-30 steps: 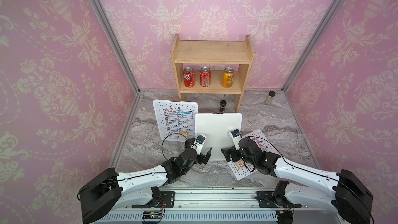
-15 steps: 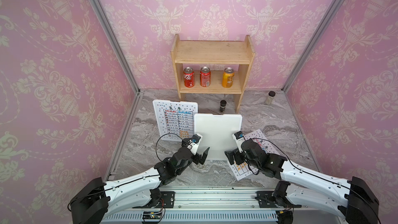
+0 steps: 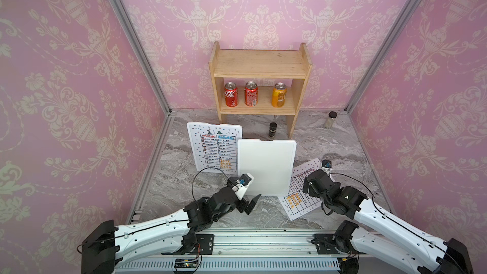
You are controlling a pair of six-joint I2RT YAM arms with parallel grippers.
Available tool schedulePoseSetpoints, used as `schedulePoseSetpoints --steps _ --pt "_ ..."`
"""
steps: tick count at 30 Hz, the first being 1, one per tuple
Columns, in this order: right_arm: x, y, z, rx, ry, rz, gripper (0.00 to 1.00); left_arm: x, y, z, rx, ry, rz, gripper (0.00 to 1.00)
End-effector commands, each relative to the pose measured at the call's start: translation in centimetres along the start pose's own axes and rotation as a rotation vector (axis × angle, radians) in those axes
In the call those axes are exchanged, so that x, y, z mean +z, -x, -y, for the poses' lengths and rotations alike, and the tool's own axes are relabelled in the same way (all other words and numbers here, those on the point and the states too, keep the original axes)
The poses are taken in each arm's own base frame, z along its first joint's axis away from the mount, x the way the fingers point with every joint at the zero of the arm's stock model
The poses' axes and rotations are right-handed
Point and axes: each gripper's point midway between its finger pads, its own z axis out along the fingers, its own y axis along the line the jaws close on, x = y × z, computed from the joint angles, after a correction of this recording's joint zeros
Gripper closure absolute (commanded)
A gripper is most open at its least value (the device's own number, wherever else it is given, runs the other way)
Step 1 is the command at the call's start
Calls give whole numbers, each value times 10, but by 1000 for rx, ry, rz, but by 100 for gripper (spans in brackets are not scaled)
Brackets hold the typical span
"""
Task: Insert the menus into the narrow rack
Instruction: Pick up the menu from the center of the board.
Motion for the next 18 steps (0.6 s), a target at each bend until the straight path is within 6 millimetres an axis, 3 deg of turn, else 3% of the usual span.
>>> schedulePoseSetpoints --steps 1,8,14,18 --pt "3 -12 45 153 -154 -34 0 16 7 54 91 -107 -34 1" --pt "28 -22 63 273 -205 -213 0 69 -16 124 162 -199 -146 1" --pt "49 -25 70 388 -145 -342 0 107 -13 135 302 -86 -223 1" --pt "55 -11 70 419 -90 -345 0 128 -15 134 361 -21 -231 1"
